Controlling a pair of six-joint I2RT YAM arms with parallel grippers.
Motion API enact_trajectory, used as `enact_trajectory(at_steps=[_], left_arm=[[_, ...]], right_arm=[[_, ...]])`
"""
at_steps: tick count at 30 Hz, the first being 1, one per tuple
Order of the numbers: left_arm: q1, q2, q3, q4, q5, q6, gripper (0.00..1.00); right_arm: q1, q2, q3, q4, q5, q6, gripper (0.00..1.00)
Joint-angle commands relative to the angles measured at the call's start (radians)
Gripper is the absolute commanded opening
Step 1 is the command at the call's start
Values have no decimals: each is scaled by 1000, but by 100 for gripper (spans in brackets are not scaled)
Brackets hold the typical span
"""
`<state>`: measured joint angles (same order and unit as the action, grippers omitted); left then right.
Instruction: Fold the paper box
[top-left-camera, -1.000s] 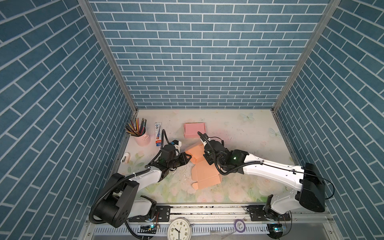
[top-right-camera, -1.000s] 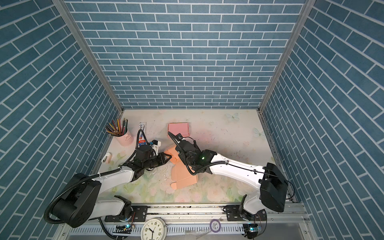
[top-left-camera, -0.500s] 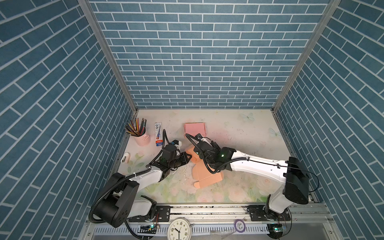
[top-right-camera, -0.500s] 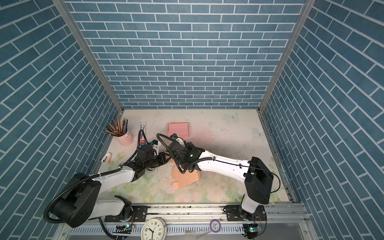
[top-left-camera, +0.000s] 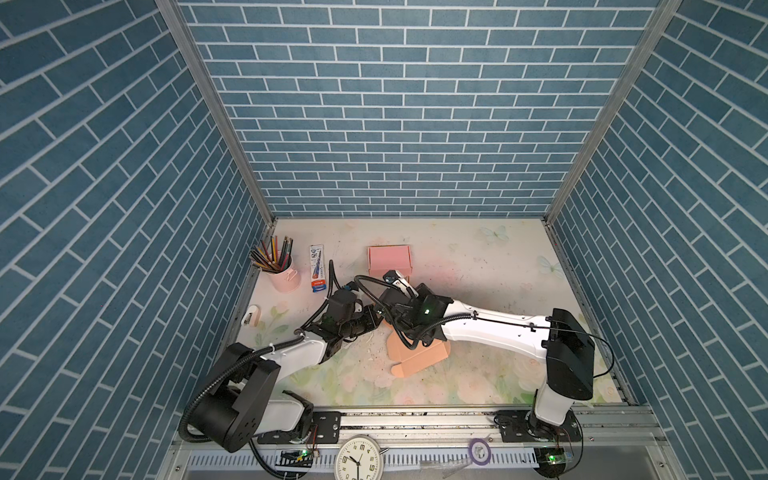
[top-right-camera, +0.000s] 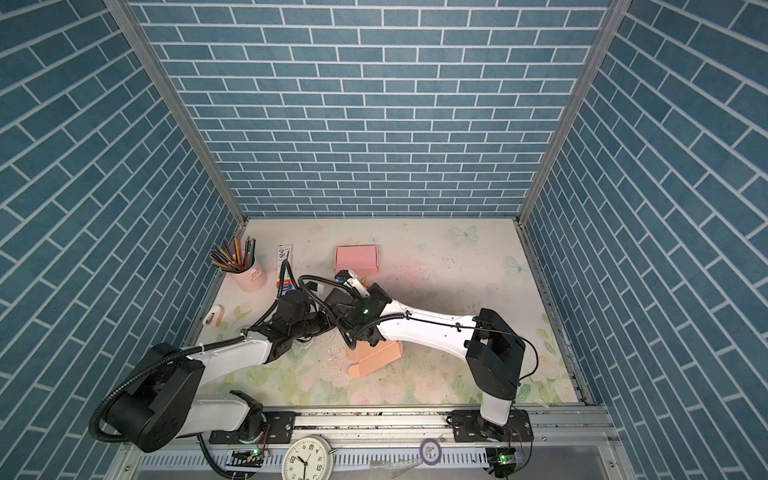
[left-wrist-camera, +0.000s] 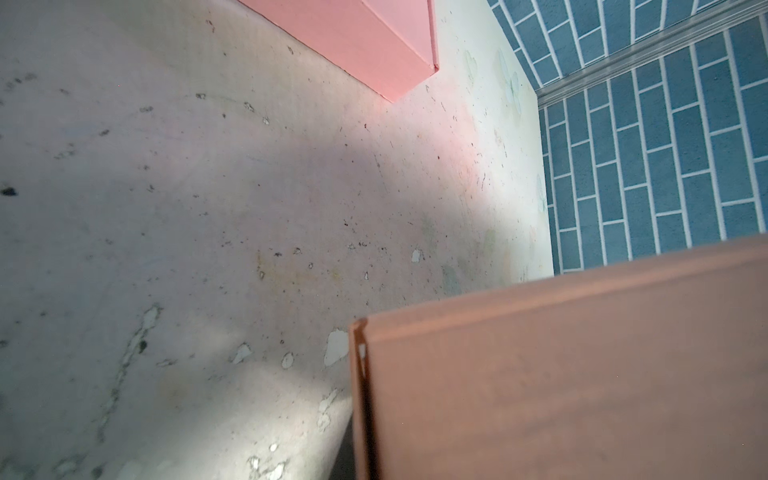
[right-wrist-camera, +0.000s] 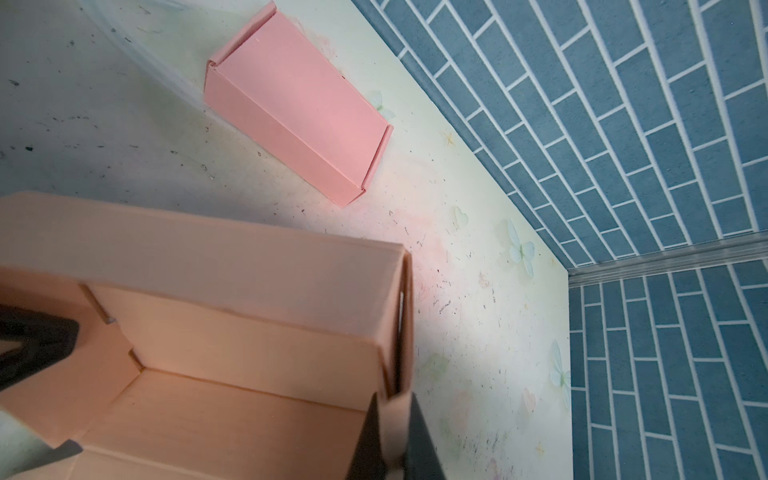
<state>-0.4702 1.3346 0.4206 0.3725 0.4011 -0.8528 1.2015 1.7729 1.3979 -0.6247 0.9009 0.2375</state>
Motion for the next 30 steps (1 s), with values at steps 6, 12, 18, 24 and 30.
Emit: enact_trajectory(at_steps=[6, 12, 18, 24, 30], left_arm=[[-7, -34, 15, 14, -10, 12, 11], [-6, -41, 0, 17, -13, 11, 11], [-7, -52, -7, 21, -21, 3, 11], [-8, -58, -8, 10, -26, 8, 11], [-9, -55, -10, 17, -29, 8, 11]], right_arm=[[9, 28, 30, -53, 62, 24, 12], [9, 46, 29, -44, 83, 9, 3], [13, 63, 38, -41, 91, 8, 0], [17, 53, 37, -35, 111, 13, 12], [18, 41, 26, -28, 117, 13, 10]])
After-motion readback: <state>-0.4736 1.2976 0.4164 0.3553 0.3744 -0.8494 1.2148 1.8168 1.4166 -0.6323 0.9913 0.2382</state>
